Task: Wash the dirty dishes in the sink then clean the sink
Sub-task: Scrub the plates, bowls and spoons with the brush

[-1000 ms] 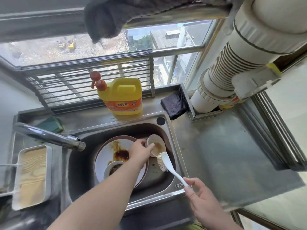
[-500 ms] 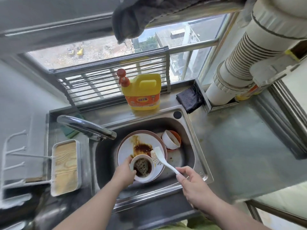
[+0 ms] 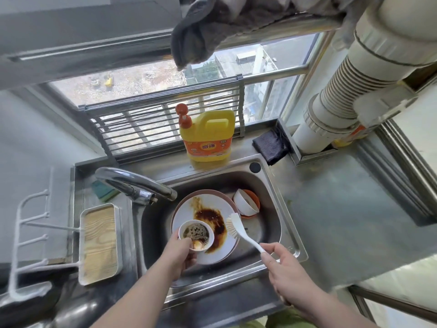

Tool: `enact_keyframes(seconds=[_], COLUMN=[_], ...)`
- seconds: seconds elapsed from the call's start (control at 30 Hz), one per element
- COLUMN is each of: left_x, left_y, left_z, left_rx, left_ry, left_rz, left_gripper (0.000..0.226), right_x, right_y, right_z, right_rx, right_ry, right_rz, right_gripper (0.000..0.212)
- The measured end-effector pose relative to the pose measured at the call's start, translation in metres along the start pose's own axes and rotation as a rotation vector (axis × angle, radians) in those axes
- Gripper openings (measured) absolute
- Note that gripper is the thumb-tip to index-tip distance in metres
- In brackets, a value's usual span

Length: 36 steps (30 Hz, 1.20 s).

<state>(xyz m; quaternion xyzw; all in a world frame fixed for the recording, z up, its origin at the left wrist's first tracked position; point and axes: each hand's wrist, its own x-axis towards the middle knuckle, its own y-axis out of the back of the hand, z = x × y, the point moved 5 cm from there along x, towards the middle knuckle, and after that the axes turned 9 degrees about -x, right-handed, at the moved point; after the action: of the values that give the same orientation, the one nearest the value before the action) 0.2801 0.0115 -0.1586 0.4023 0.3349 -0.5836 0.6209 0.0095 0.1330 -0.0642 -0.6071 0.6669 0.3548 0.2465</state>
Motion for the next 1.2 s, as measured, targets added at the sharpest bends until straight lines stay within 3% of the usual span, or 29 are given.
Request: enact_keyframes(seconds=[0.13, 0.37, 0.57, 0.67, 0.73, 0.87, 0.93, 1.0, 1.13, 1.2], left_x=[-0.001, -0.003, -0.018, -0.028, -0.027, -0.032, -0.04, -0.045, -0.042, -0.037], left_y=[0.002, -0.002, -0.011, -0.008, 0.001, 0.005, -0.002, -0.006, 0.001, 0.007], left_z=[0.016, 0.06, 0.083, 0.079, 0.074, 0.057, 0.045, 0.037, 0.043, 0.053], left_rx=[-0.021, 0.219, 0.722, 0.821, 0.67, -0.143, -0.356, -0.423, -0.41, -0.335], left_ry=[-0.027, -0.212, -0.729, -0.945, -0.901, -0.489, -0.316, -0.26, -0.249, -0.299], left_rz=[0.009, 0.15, 0.215, 0.243, 0.233, 0.048, -0.03, -0.041, -0.002, 0.039], left_gripper=[0.025, 0.05, 0.07, 0.069, 0.059, 0.023, 0.021, 0.025, 0.018, 0.023], right_x=[0.003, 0.008, 0.012, 0.013, 0.013, 0.014, 0.015, 0.016, 0.022, 0.015], right_y=[-0.009, -0.008, -0.001, -0.001, -0.004, -0.022, -0.043, -0.063, -0.057, -0.064], right_z=[-0.005, -0.007, -0.005, -0.01, -0.019, -0.052, -0.072, -0.097, -0.121, -0.11], right_rx=[0.022, 0.018, 0.012, -0.022, -0.099, -0.405, -0.53, -0.652, -1.226, -1.21], right_ry=[0.012, 0.011, -0.043, -0.019, 0.065, 0.253, 0.287, 0.319, 0.449, 0.378], right_rz=[-0.028, -0.042, -0.037, -0.047, -0.046, -0.082, -0.159, -0.198, -0.047, -0.078], right_gripper=[0.019, 0.018, 0.015, 0.02, 0.022, 0.017, 0.019, 0.024, 0.024, 0.019])
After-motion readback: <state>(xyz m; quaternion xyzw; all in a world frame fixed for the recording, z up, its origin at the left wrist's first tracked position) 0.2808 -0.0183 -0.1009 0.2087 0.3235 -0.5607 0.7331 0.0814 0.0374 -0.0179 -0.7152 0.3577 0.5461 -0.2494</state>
